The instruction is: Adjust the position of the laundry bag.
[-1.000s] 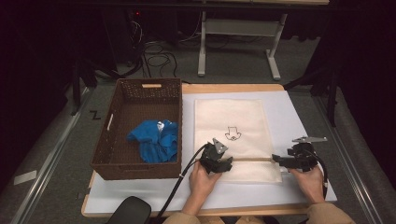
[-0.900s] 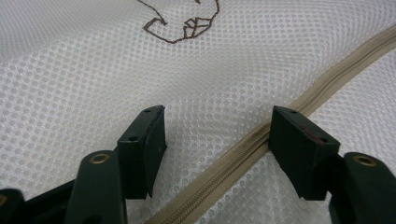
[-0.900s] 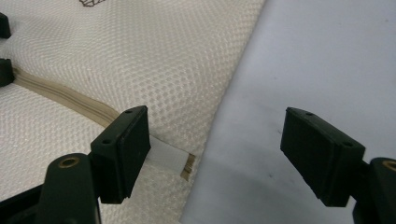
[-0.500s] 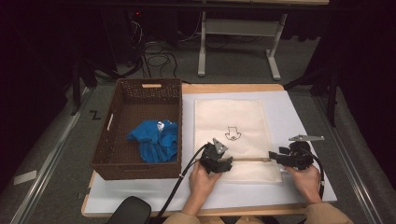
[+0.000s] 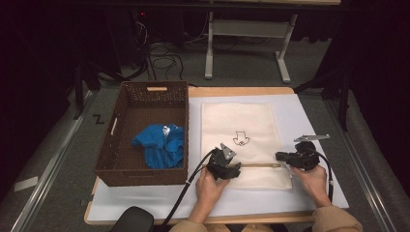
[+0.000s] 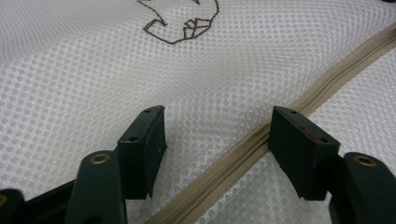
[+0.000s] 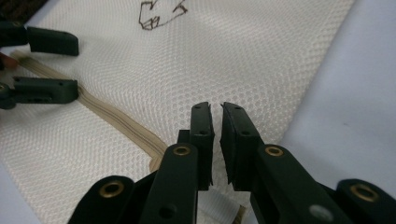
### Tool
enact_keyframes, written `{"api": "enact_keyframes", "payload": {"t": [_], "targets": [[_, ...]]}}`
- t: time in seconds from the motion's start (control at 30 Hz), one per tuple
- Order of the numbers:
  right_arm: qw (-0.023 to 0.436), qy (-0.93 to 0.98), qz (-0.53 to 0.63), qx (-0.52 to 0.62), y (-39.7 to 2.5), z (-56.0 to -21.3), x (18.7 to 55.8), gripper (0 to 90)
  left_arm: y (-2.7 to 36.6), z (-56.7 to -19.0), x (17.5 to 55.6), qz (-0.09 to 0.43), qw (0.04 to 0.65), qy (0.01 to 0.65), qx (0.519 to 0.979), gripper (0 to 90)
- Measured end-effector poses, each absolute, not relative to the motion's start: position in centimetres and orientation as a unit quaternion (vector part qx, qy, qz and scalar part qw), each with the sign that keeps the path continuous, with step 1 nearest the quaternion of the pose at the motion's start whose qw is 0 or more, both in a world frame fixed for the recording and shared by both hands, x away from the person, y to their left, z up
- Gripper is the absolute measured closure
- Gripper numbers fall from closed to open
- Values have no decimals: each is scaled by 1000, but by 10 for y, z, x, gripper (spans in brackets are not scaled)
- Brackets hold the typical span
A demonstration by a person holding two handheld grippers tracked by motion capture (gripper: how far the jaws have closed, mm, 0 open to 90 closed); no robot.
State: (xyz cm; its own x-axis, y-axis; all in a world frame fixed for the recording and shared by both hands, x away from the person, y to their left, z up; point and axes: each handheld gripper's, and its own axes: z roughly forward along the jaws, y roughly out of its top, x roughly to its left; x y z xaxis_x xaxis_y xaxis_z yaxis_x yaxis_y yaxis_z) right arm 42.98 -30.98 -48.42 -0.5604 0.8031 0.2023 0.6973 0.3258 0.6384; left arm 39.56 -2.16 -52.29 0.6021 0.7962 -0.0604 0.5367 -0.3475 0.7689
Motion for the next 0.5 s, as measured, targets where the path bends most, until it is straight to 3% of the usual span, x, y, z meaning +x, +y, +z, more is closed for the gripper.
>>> {"api": "enact_keyframes", "payload": {"t": [0.2,0.37,0.5], "targets": [[66,840,292,453,-300,-494,440,843,-21,-523,397,159,394,417,804,370],[101,853,275,433,-293,-494,435,845,-23,-516,402,141,375,421,814,389],[82,838,302,448,-301,-497,437,865,-24,-510,407,125,365,416,823,442]]}}
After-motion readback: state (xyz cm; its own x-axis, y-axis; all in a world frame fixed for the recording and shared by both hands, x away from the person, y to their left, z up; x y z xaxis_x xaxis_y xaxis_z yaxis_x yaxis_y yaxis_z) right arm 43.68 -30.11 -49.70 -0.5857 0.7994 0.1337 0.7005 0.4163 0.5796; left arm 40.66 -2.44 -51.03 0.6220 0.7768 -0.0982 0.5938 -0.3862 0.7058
